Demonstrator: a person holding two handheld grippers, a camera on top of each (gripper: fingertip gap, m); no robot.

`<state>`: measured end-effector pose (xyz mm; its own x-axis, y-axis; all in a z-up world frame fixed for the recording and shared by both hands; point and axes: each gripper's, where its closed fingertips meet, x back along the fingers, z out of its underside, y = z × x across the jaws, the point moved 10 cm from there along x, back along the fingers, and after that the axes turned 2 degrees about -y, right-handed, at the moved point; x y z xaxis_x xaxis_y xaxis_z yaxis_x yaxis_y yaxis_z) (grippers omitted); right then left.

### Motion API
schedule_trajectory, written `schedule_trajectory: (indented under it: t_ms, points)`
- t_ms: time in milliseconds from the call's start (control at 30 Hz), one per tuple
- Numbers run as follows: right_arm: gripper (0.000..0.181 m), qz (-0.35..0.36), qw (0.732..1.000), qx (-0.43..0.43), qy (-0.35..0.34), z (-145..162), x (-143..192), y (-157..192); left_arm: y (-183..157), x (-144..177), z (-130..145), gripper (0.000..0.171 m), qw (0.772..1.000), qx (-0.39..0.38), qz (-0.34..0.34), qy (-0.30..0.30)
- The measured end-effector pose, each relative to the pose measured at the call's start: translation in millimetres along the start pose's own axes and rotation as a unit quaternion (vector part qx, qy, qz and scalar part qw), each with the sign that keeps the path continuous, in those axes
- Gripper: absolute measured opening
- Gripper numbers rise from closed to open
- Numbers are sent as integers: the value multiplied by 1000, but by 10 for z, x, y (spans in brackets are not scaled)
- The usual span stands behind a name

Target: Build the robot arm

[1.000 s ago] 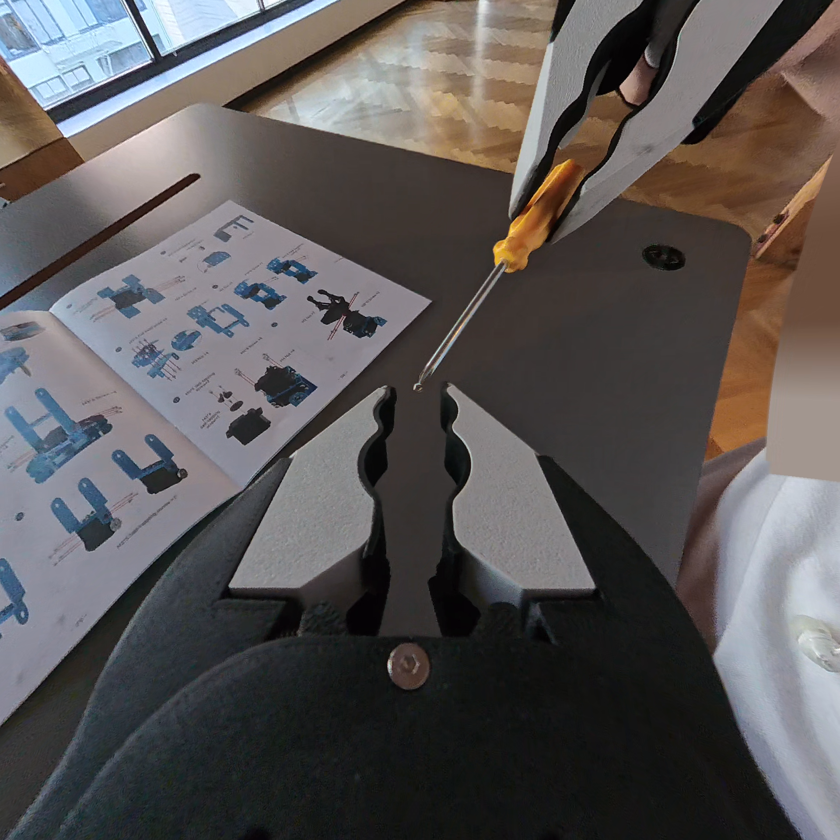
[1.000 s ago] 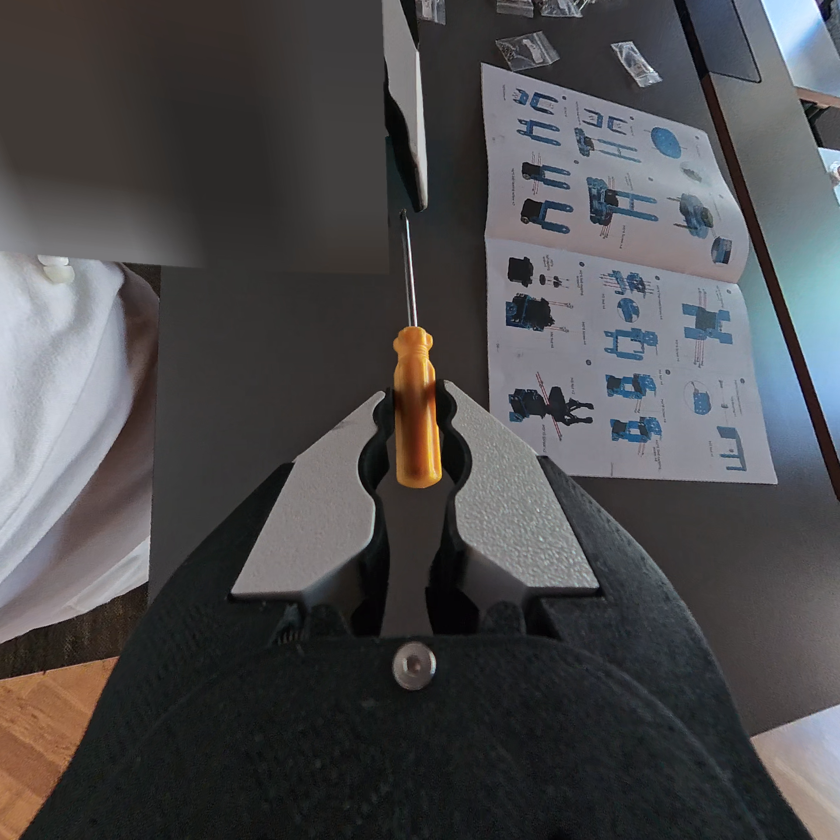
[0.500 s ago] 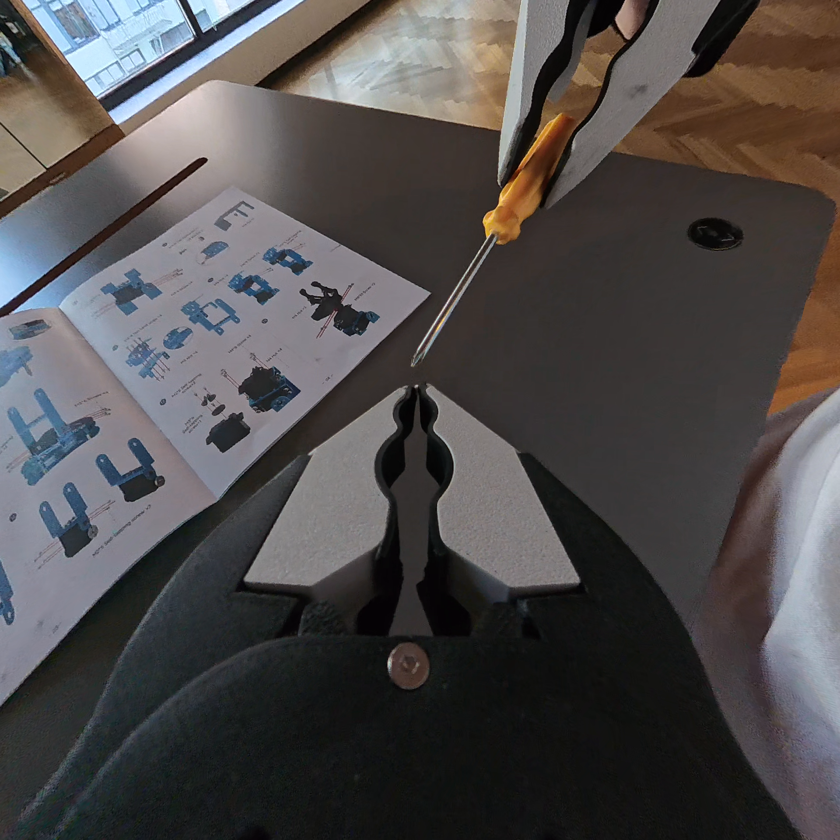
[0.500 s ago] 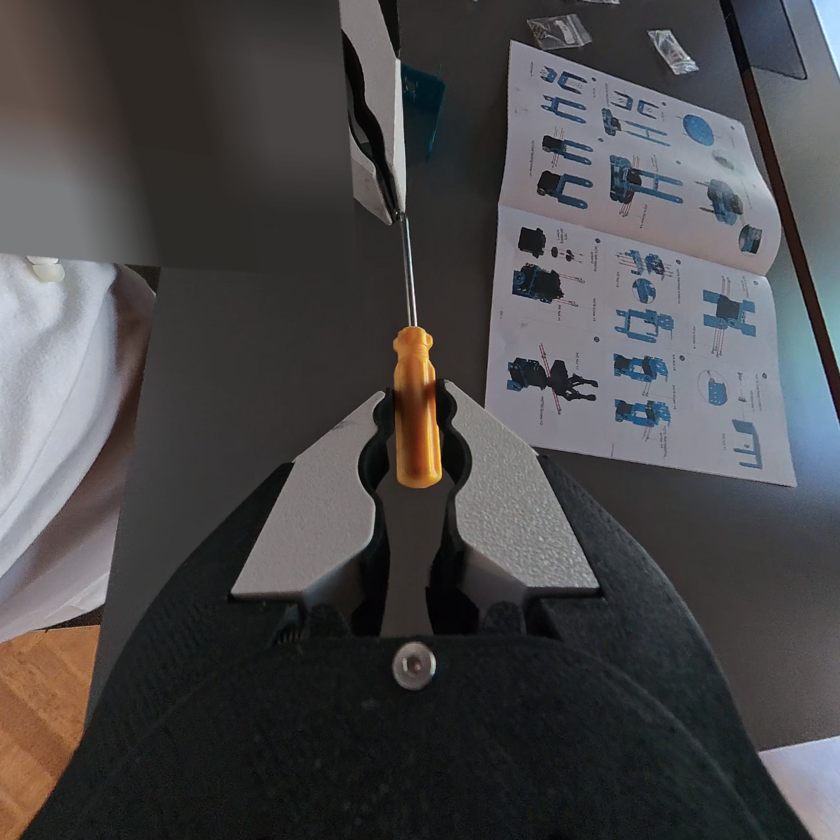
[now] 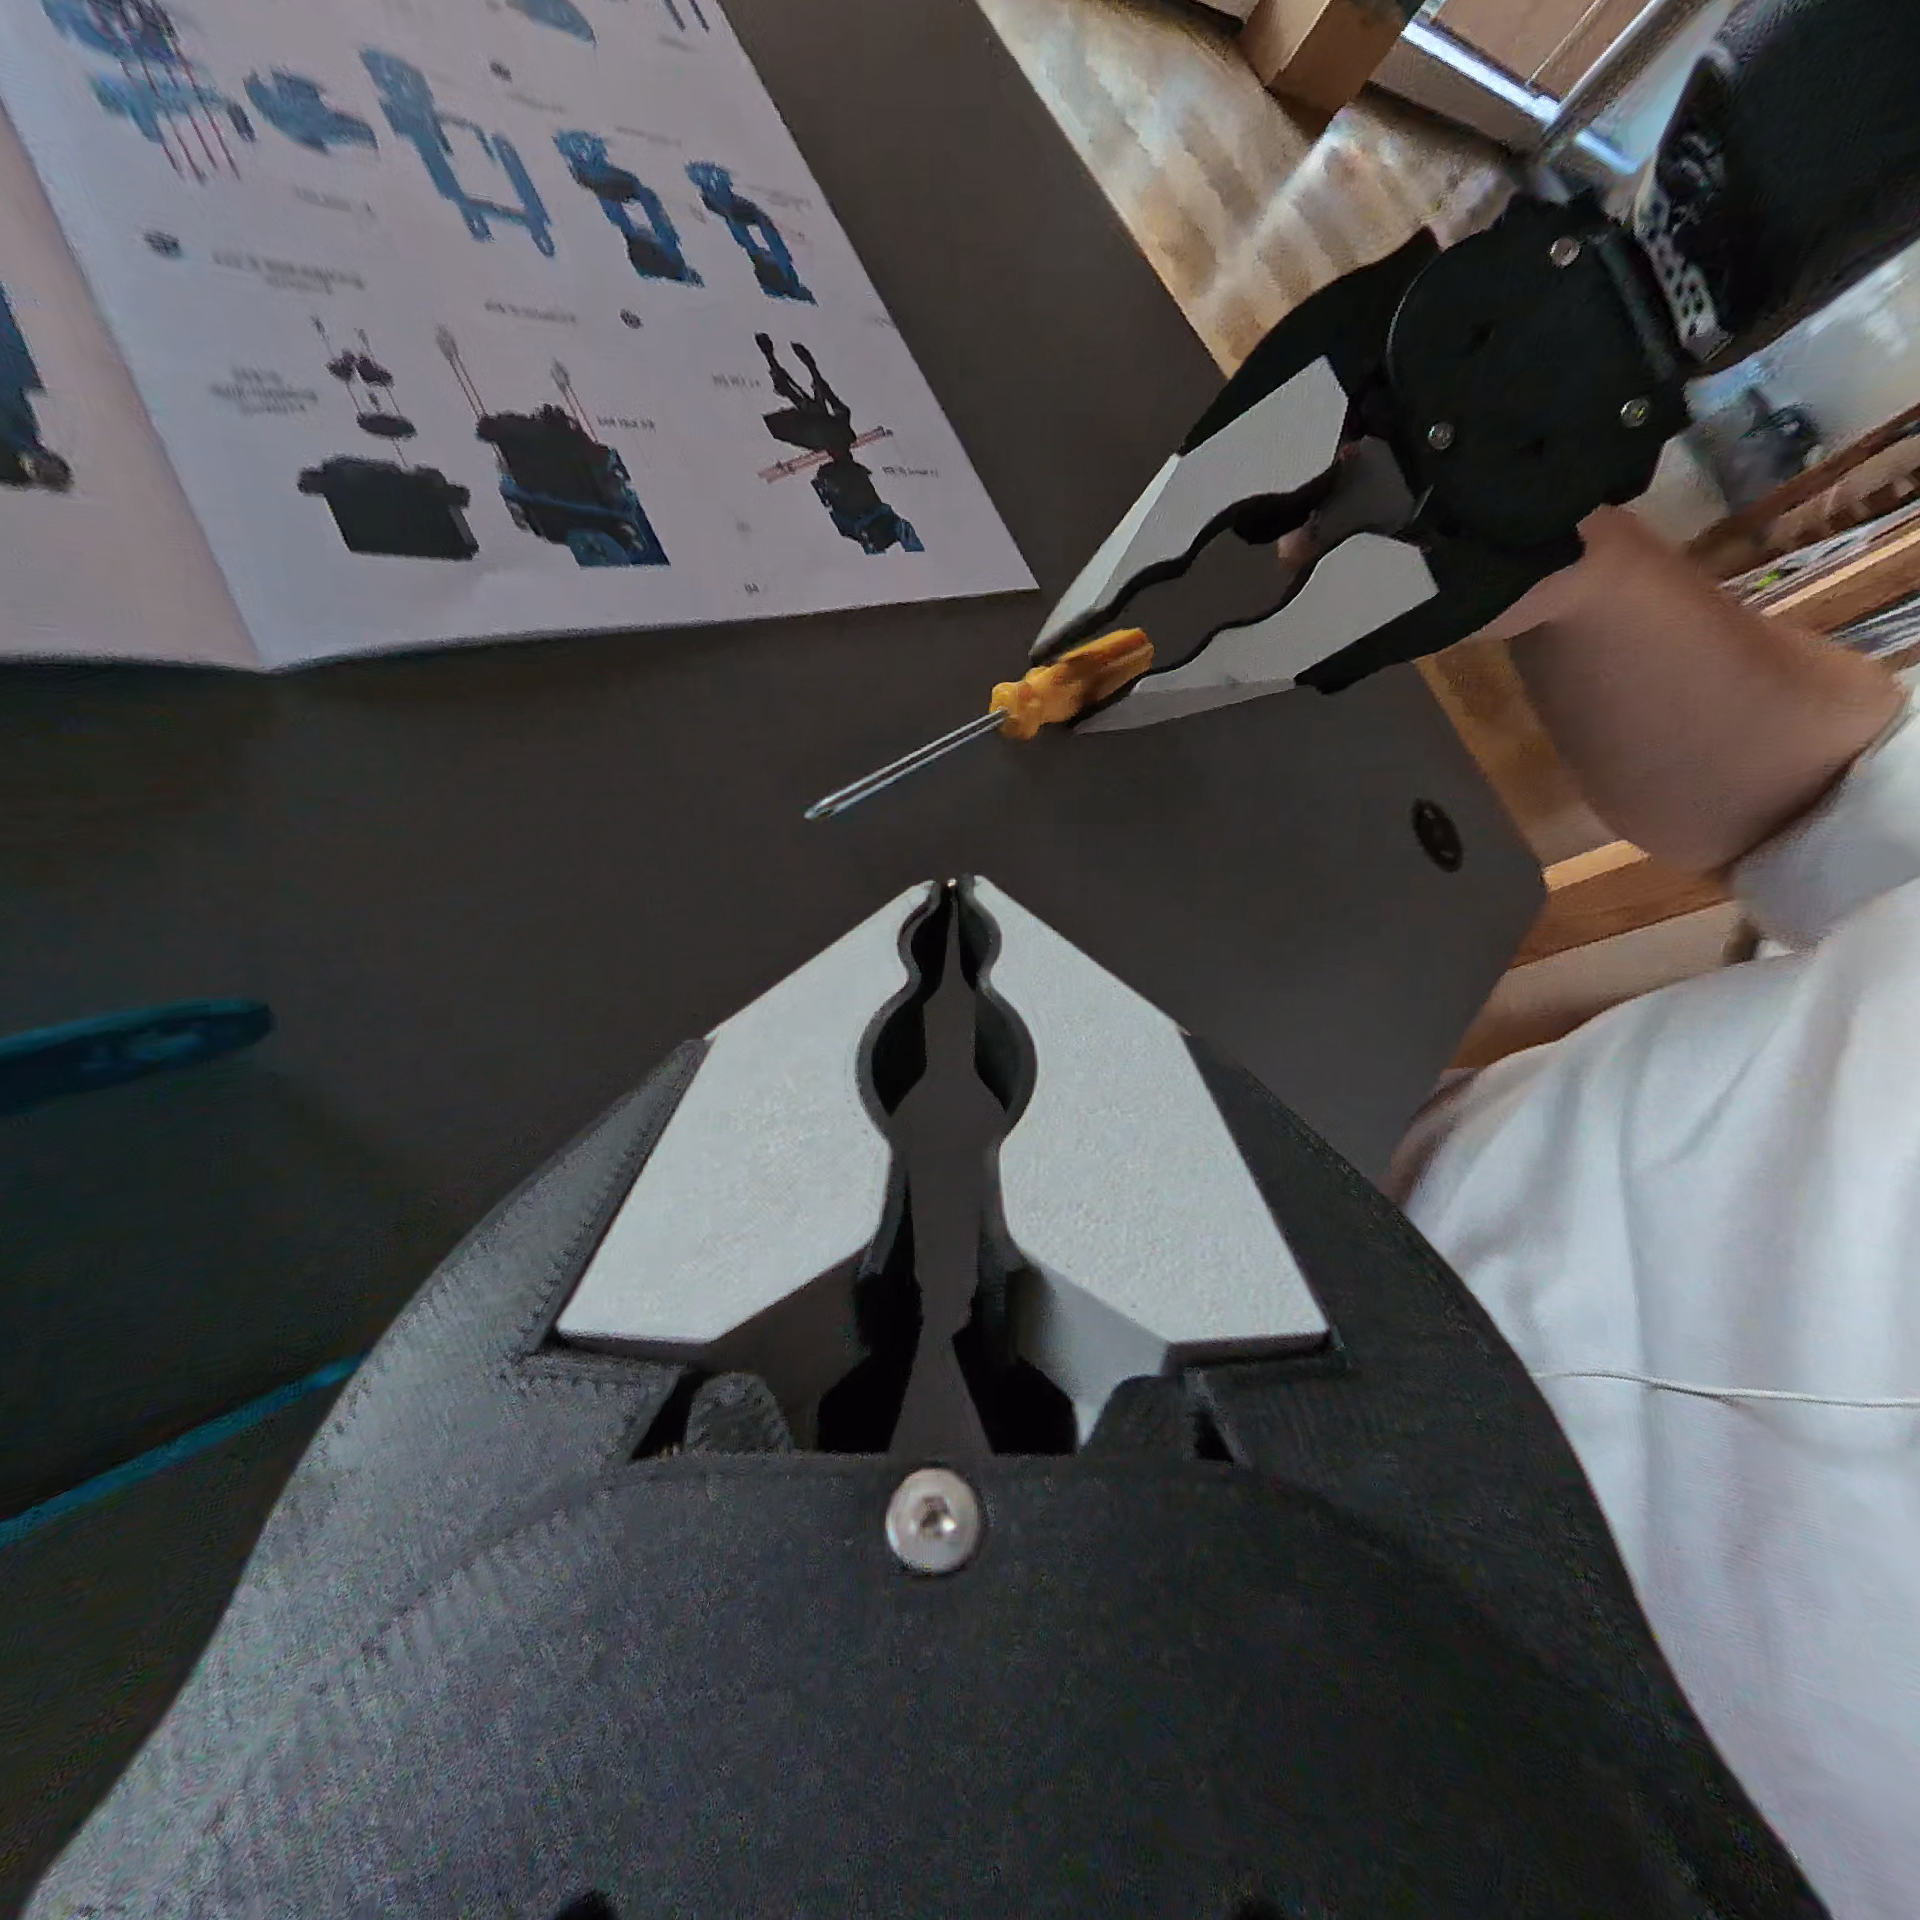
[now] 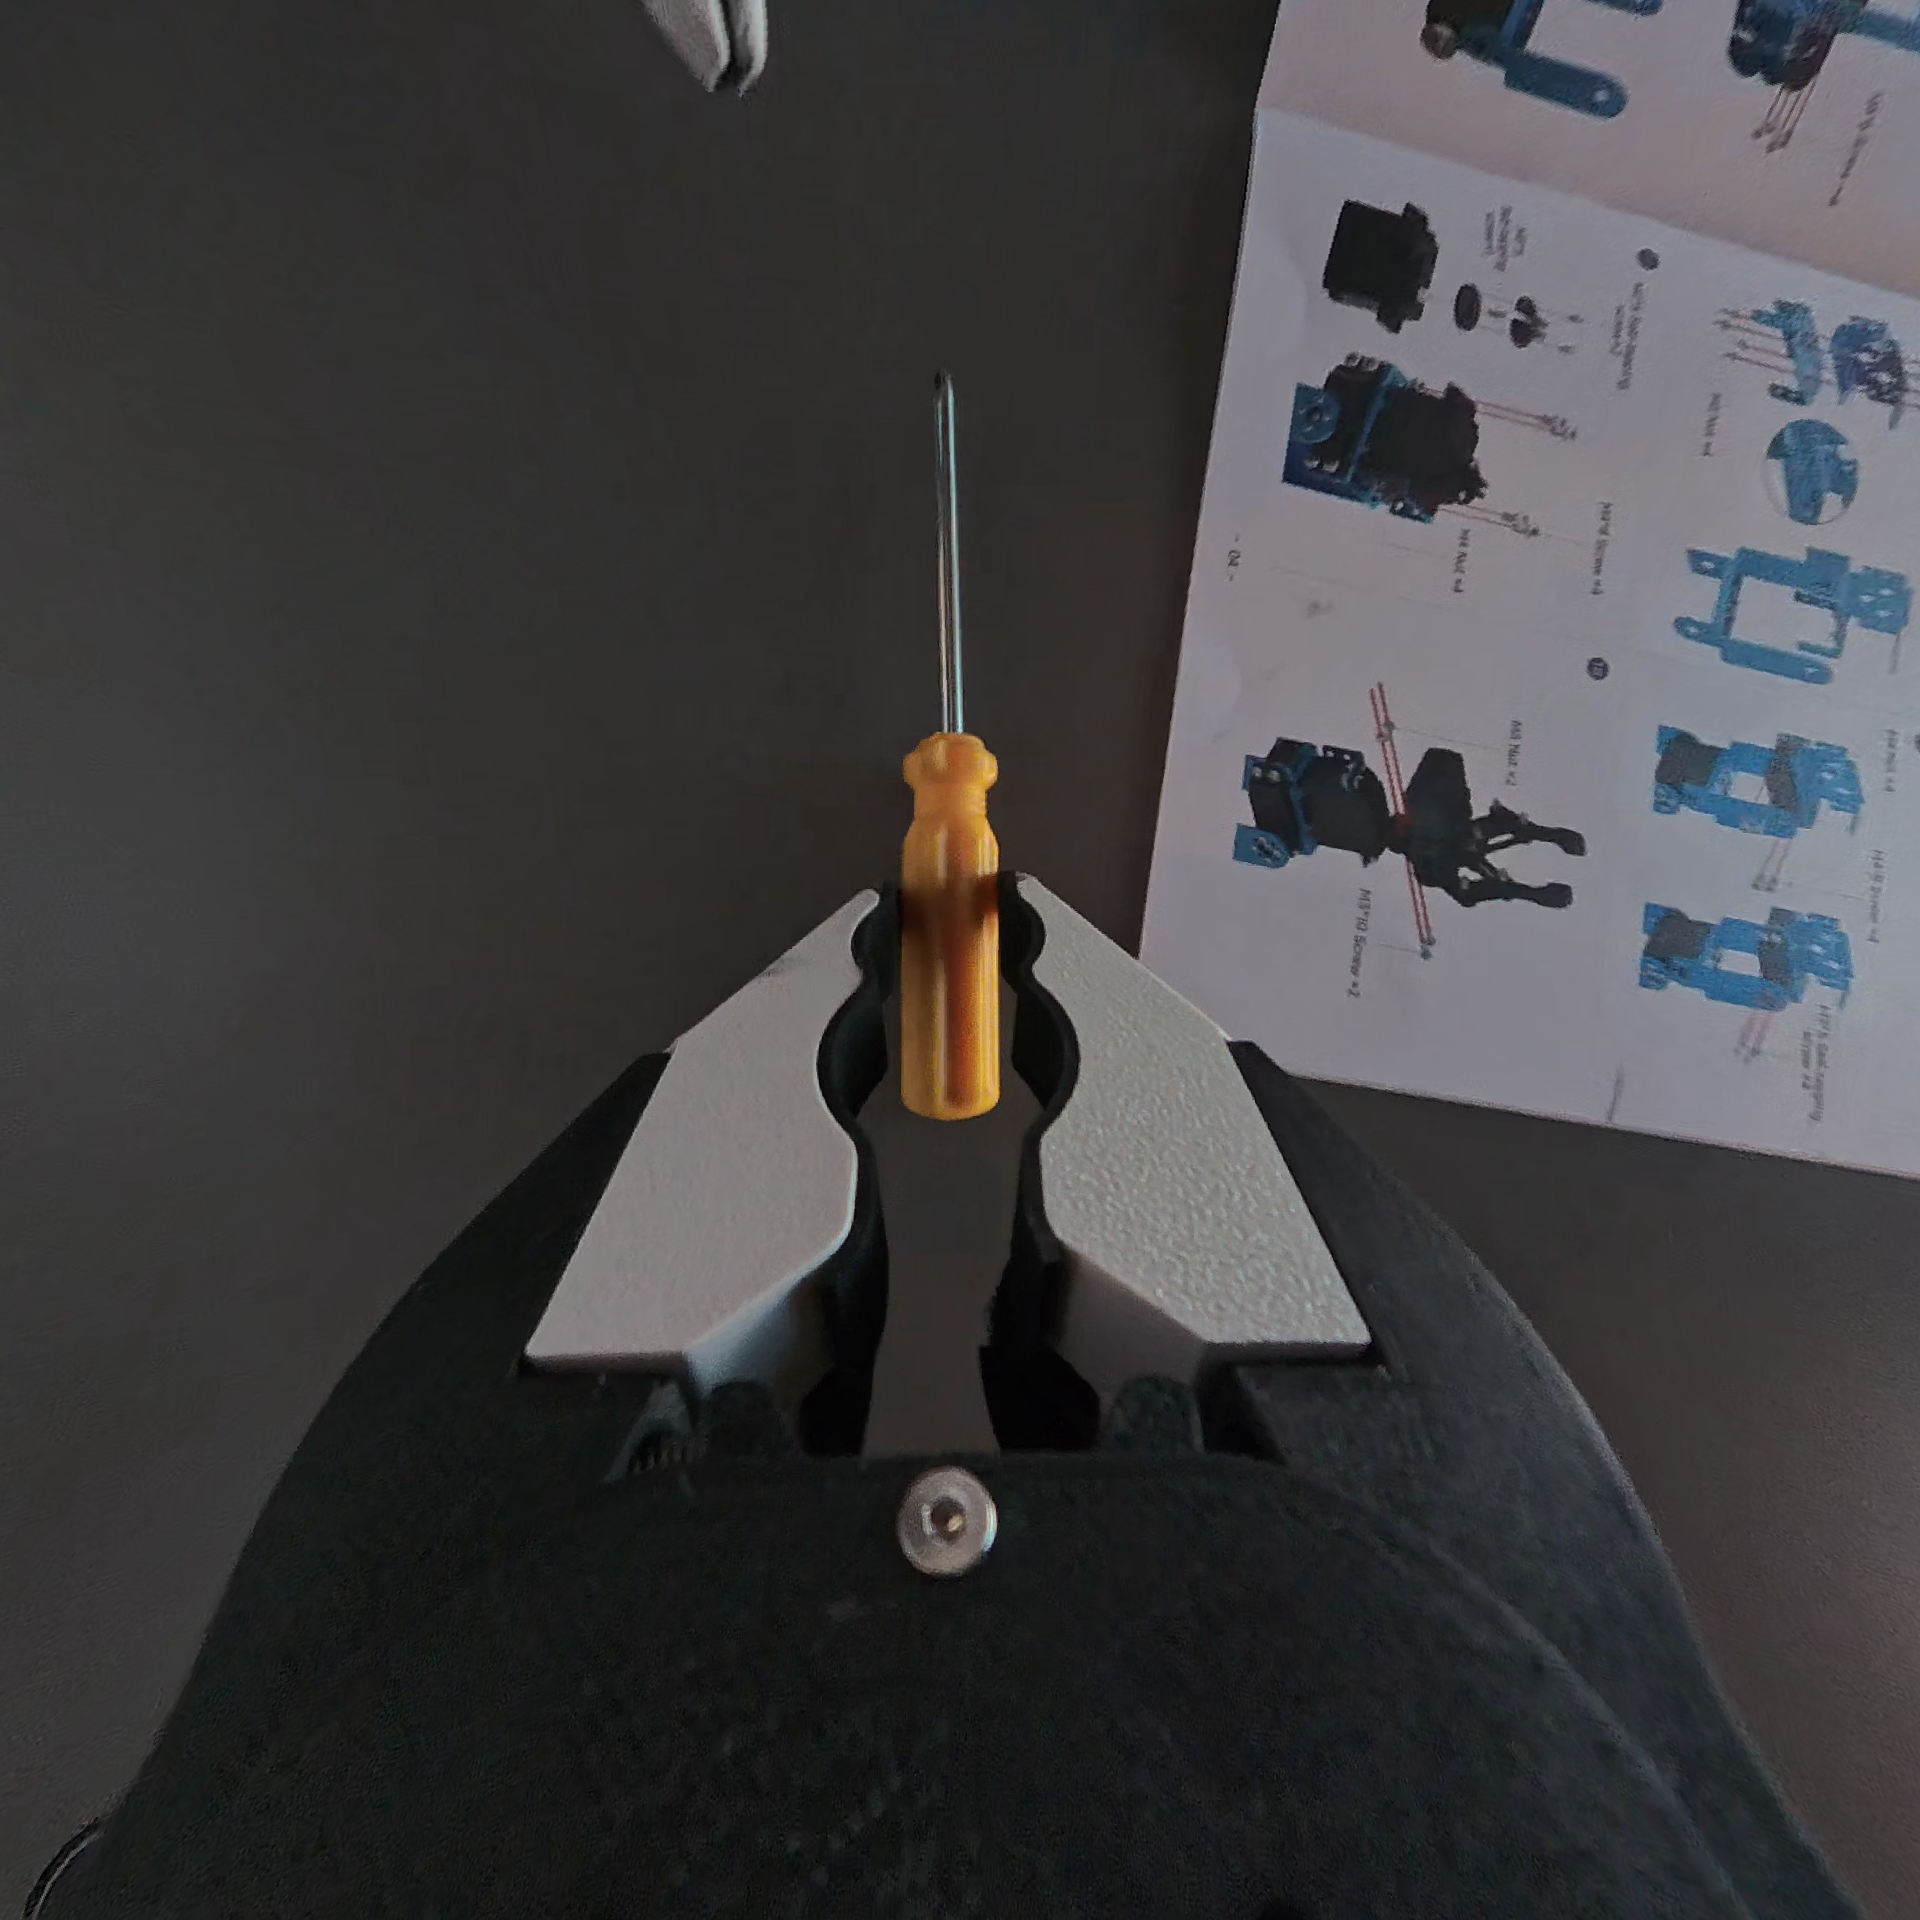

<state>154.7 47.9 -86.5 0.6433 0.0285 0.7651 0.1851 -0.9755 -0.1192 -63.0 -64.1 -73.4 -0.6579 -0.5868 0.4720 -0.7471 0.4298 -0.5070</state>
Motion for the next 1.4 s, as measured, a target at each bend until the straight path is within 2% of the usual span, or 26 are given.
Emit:
schedule_trajectory:
  t_ms: [133, 200, 267, 433, 633, 900, 1033, 1233, 1400]
  points:
    - [32, 22, 996, 11, -85, -180, 58, 24, 94, -30, 71, 0, 984, 163, 73, -2]
    - [40, -6, 987, 22, -160, -359, 19, 154, 112, -53, 104, 0, 968, 226, 109, -4]
    - [41, -24, 983, 41, -177, -466, -103, 256, 113, -67, 125, 0, 956, 264, 129, -6]
    - [38, -29, 977, 52, -205, -579, -270, 293, 111, -65, 133, 1, 948, 290, 132, -20]
    - [33, -40, 972, 28, -228, -568, -319, 271, 157, -73, 160, 19, 939, 314, 138, -35]
    - [21, -49, 968, 32, -245, -644, -372, 219, 171, -8, 165, 32, 929, 329, 156, -61]
    - [7, -67, 971, 56, -222, -734, -392, 214, 162, 12, 191, 33, 929, 330, 155, -63]
    - [7, -63, 977, 134, -152, -853, -385, 207, 145, 33, 195, 48, 930, 329, 154, -58]
    - [6, -107, 978, 137, -119, -921, -404, 163, 150, 41, 192, 57, 927, 332, 163, -66]
